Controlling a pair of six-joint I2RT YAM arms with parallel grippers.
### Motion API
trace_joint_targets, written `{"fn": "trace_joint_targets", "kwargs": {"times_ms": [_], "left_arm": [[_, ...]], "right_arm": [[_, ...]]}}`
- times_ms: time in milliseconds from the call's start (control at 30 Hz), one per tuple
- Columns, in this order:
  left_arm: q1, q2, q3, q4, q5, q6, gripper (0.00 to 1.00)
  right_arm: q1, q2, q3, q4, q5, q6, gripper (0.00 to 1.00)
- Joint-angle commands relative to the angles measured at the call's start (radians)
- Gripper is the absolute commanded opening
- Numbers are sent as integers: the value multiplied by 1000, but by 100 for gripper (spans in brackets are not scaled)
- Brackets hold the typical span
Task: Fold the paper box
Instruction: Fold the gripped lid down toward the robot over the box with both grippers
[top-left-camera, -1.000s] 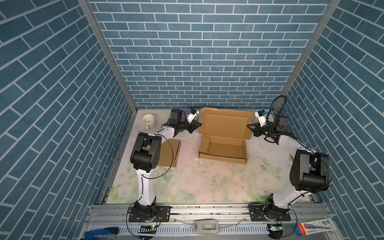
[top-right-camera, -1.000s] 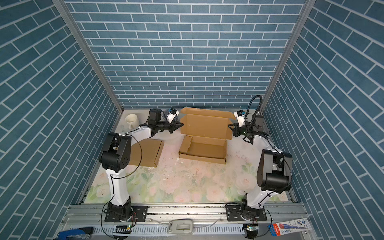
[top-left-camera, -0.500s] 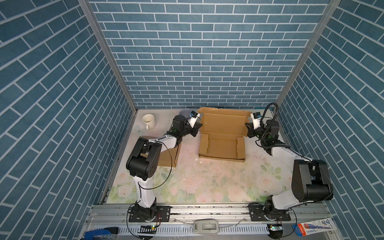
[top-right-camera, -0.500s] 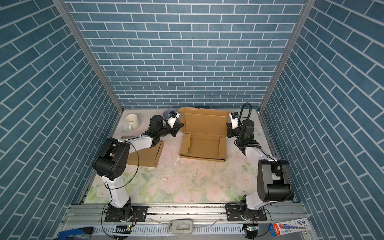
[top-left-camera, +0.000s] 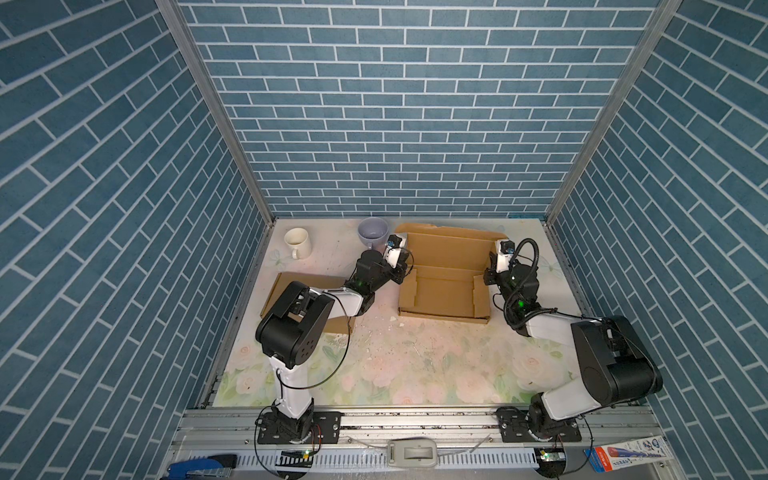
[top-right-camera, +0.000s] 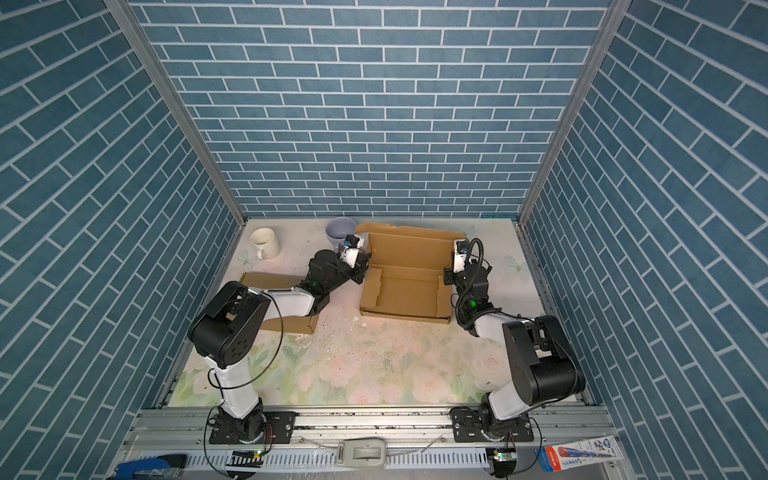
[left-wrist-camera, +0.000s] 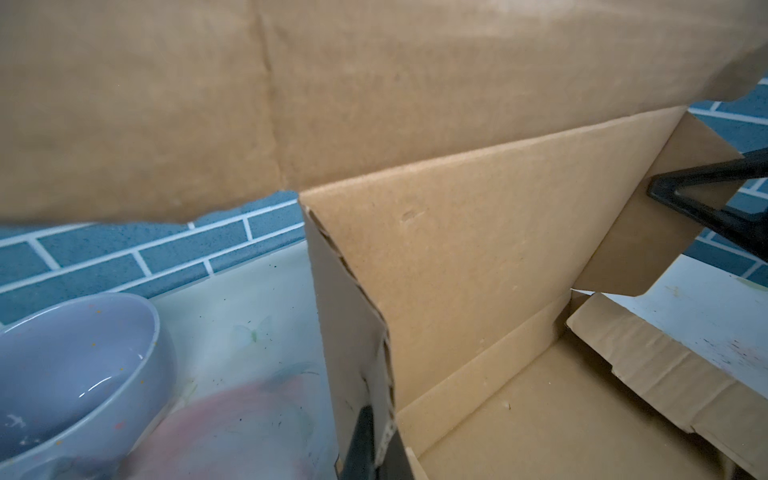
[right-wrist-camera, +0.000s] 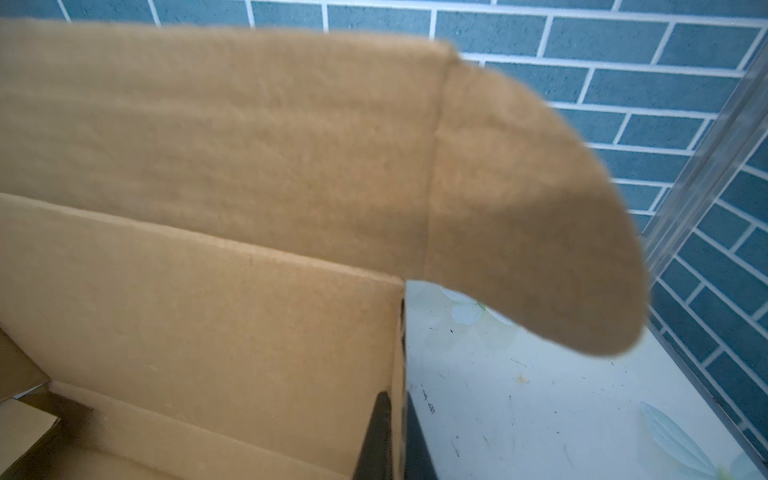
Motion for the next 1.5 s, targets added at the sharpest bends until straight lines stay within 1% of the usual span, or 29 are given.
{"fn": "trace_joint_targets", "kwargs": {"times_ms": [0,267,533,667,933,1133,1233,1300,1467], "left_arm": [[-43,-13,-51,45,37,-19,0],[-67,-14,-140,123,25,-33,0],[-104,4,-211,186,-8,-36,0],[-120,10,-247,192,-26,-11,0],[-138,38,-311,238,-66,15,0],[-153,38,-332,257,-110,52,0],[-153,34,-350,279,-126,63,0],[-156,28,-359,284,-137,82,0],[-166,23,-380,309,-172,127,0]], "right_arm": [[49,27,-48,142,-8,39,0],[89,60,-115,248,53,42,0],[129,141,-170,379,108,47,0],[145,171,-189,417,127,59,0],[147,177,-218,428,106,93,0],[148,147,-230,377,81,112,0],[146,123,-251,375,78,128,8],[144,85,-263,344,64,129,13],[129,-64,-260,139,-7,122,26]]}}
